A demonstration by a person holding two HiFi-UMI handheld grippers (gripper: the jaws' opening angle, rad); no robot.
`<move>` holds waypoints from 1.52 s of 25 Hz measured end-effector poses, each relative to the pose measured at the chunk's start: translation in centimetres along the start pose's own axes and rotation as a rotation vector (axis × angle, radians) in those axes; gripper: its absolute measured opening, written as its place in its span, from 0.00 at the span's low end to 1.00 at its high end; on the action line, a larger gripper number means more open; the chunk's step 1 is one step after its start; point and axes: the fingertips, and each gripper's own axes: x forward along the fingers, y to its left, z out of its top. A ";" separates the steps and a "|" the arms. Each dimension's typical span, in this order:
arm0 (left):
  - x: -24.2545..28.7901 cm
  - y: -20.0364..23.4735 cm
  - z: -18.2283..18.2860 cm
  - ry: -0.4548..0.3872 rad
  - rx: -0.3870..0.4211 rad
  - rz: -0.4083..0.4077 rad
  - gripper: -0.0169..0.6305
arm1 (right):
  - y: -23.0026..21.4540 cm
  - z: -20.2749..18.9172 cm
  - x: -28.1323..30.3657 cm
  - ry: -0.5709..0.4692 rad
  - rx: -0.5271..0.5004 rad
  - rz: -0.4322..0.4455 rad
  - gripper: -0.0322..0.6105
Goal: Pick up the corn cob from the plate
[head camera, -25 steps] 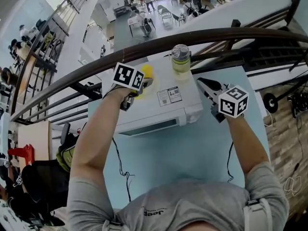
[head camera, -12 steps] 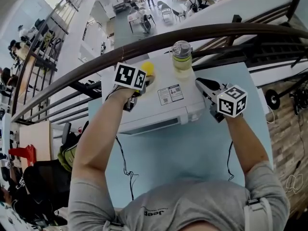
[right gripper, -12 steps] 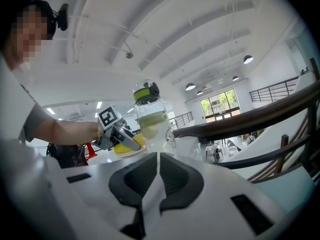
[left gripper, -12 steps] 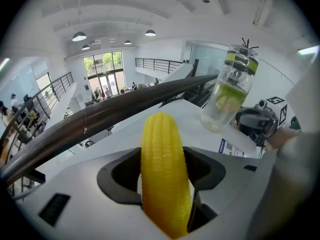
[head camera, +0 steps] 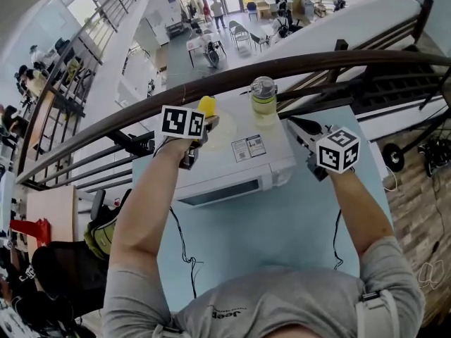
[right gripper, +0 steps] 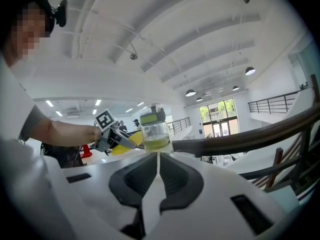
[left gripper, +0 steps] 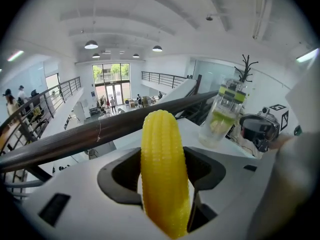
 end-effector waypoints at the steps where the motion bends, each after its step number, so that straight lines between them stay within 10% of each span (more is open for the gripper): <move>1: -0.7 0.0 0.6 -0.025 -0.002 0.001 0.44 | 0.1 0.8 -0.2 -0.009 -0.007 -0.004 0.09; 16: -16.6 -3.0 7.9 -0.381 0.023 -0.047 0.44 | 7.0 13.2 -2.9 -0.087 -0.135 -0.049 0.08; 38: -40.6 -4.9 7.4 -0.701 0.054 -0.039 0.44 | 22.8 24.4 -6.0 -0.166 -0.237 -0.001 0.08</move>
